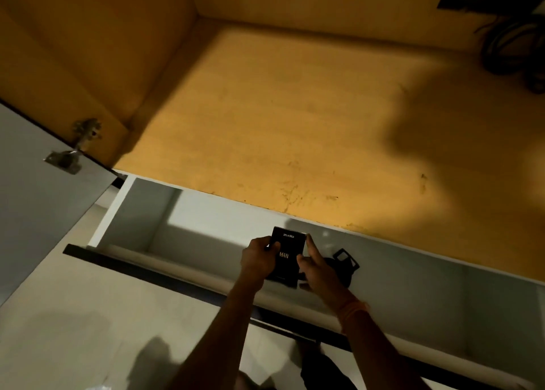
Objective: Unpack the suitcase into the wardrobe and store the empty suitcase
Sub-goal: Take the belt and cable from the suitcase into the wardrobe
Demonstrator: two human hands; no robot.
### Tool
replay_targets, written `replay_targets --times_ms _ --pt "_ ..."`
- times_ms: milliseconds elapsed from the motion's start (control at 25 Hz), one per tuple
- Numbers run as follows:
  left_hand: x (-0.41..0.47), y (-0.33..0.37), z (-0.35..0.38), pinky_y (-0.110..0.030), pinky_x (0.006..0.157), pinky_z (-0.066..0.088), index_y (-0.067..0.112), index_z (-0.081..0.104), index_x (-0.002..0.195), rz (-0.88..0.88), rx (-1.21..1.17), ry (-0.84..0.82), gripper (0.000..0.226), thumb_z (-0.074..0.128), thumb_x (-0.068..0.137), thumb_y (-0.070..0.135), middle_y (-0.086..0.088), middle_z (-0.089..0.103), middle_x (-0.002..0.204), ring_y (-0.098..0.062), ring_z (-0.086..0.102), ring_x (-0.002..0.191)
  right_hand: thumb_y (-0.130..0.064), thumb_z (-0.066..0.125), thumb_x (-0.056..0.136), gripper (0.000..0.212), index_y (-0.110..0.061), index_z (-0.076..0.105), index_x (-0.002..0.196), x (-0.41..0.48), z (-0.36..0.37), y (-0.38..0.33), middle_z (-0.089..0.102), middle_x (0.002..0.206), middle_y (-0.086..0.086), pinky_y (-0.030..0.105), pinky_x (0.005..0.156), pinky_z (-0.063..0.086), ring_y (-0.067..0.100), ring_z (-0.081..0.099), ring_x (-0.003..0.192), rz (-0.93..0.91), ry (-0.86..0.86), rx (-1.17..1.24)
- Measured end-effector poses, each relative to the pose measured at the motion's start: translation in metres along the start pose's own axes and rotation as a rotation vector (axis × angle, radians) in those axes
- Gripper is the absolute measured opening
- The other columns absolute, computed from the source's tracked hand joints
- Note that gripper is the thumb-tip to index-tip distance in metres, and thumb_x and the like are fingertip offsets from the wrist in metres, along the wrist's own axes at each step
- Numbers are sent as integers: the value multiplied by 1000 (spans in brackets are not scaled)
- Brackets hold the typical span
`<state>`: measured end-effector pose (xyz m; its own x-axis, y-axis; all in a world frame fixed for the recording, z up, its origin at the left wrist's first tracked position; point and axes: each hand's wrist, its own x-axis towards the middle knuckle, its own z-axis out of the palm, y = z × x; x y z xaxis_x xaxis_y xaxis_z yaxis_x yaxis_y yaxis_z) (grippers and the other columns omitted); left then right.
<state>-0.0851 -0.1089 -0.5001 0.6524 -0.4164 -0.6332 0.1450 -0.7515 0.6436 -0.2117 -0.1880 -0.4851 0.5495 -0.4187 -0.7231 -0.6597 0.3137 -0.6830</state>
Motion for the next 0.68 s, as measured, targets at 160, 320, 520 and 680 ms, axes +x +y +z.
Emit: replay_targets --times_ms 160,320,520,680 --pt "30 -17 19 -35 87 54 19 63 123 -85 133 64 33 58 93 31 -11 67 114 -27 66 98 -28 46 99 66 -41 5 149 22 -12 23 53 134 10 28 77 46 14 54 91 41 -113 -242" --pt "49 -29 36 -35 85 54 21 64 122 -116 232 62 33 59 91 32 -10 69 112 -27 66 97 -21 47 99 71 -26 0 151 32 -15 39 36 150 10 31 95 44 25 54 116 -26 -177 -477" --pt "57 -34 51 -30 83 52 20 66 120 -140 214 72 28 56 94 25 -12 69 110 -27 66 97 -21 49 98 56 -19 26 149 48 -19 55 38 149 4 29 113 30 22 38 136 -47 -211 -568" --pt "48 -29 46 -36 92 51 10 65 120 -154 116 125 28 58 92 15 -14 67 116 -30 63 107 -28 57 93 56 -19 36 145 48 -22 57 45 143 5 28 107 35 22 43 131 -13 -234 -675"
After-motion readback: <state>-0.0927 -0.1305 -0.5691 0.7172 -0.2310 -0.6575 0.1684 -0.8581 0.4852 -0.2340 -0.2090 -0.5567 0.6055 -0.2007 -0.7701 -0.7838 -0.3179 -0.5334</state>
